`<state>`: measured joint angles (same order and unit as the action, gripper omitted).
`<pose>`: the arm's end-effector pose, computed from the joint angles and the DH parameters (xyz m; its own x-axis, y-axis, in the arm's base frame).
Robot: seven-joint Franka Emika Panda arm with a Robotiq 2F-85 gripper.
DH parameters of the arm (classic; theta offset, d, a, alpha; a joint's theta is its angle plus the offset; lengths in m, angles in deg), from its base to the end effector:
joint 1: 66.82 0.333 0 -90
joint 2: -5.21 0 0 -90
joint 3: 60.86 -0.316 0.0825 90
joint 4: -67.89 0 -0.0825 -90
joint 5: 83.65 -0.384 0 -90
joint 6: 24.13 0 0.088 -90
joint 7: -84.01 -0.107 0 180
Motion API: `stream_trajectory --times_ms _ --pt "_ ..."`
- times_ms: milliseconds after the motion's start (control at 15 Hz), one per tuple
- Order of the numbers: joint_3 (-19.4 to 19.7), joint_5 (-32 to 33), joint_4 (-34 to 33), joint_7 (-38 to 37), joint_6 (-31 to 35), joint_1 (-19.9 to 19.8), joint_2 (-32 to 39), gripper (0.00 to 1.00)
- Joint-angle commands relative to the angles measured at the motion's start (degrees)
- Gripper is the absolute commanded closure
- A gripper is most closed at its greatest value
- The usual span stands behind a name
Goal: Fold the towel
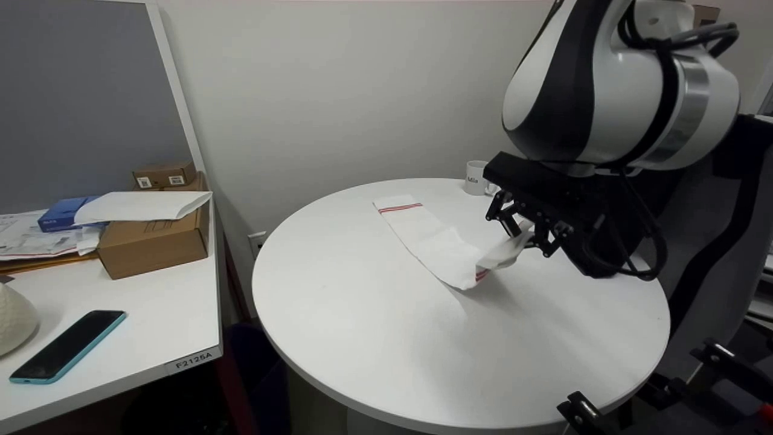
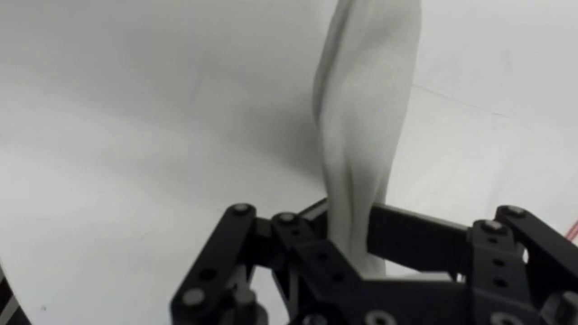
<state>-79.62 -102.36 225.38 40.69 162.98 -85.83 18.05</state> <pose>0.4078 -0.0265 0.1829 0.4293 -0.8966 0.1083 -0.8541 -0.4421 -0.2741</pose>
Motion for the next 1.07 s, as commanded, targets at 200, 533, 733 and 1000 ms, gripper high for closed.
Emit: stream_trajectory --times_ms 200,533,733,1000 --pt "-23.92 -5.26 1.28 4.2 -2.63 -16.92 -10.3 1.0" --pt "-36.92 -9.47 -0.25 6.06 2.41 -26.07 -7.43 1.0" --pt "-43.67 -6.35 -0.78 4.46 6.63 -33.74 -4.71 1.0" --pt "-54.0 1.3 -0.36 2.92 12.6 -47.84 -0.79 1.0"
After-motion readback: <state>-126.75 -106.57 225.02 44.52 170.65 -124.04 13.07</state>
